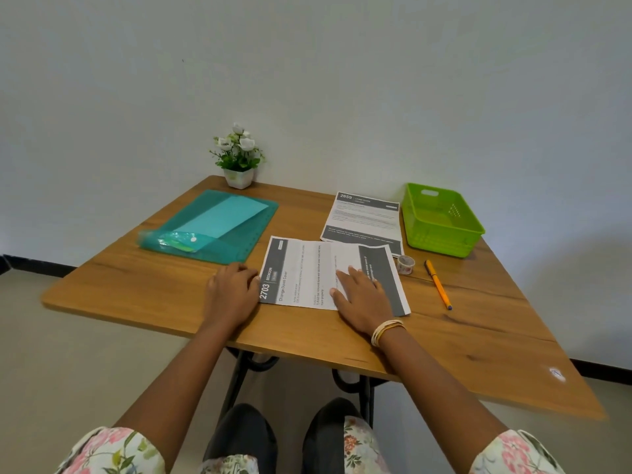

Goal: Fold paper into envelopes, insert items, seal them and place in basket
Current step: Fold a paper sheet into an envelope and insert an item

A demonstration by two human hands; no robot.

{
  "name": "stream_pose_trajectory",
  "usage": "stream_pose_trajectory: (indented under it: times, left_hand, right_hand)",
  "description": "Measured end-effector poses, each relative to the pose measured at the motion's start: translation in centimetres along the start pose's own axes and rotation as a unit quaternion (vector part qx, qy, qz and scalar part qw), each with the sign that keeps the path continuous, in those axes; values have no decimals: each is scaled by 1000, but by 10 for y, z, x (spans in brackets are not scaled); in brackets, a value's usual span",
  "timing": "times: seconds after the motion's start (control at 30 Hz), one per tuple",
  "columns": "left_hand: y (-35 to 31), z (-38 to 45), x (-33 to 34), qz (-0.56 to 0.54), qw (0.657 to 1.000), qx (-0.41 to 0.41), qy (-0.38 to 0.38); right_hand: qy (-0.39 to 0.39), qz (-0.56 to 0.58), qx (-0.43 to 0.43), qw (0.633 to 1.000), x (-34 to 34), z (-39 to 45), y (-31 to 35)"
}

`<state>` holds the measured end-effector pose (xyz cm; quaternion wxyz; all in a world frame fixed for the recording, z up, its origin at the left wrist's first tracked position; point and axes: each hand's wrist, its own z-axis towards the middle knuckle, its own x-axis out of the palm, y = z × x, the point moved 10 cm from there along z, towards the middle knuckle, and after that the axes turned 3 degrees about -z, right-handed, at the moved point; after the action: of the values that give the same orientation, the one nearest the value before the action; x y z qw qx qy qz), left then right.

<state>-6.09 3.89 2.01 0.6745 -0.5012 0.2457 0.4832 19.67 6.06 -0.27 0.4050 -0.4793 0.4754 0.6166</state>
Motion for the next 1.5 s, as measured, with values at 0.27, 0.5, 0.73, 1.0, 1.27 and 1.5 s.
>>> stream_pose_trajectory:
  times: [0.27, 0.5, 0.73, 1.0, 1.27, 1.5]
  left_hand:
    - [22, -1, 3, -233, 967, -87, 53]
    - [19, -3, 5, -275, 954, -99, 59]
    - [2, -9, 22, -283, 950, -99, 85]
    - [-50, -21, 38, 28, 986, 46, 155]
    - [-57, -25, 44, 59, 985, 28, 158]
    - [-70, -24, 29, -307, 941, -106, 96]
  right_hand:
    - [9, 7, -51, 999, 0, 1, 8]
    - [9, 9, -73, 997, -1, -2, 21]
    - [1, 21, -82, 996, 3, 0, 41]
    - [-62, 135, -23, 989, -13, -5, 29]
    - [-34, 107, -123, 986, -9, -18, 58]
    - [-25, 131, -110, 985, -10, -18, 58]
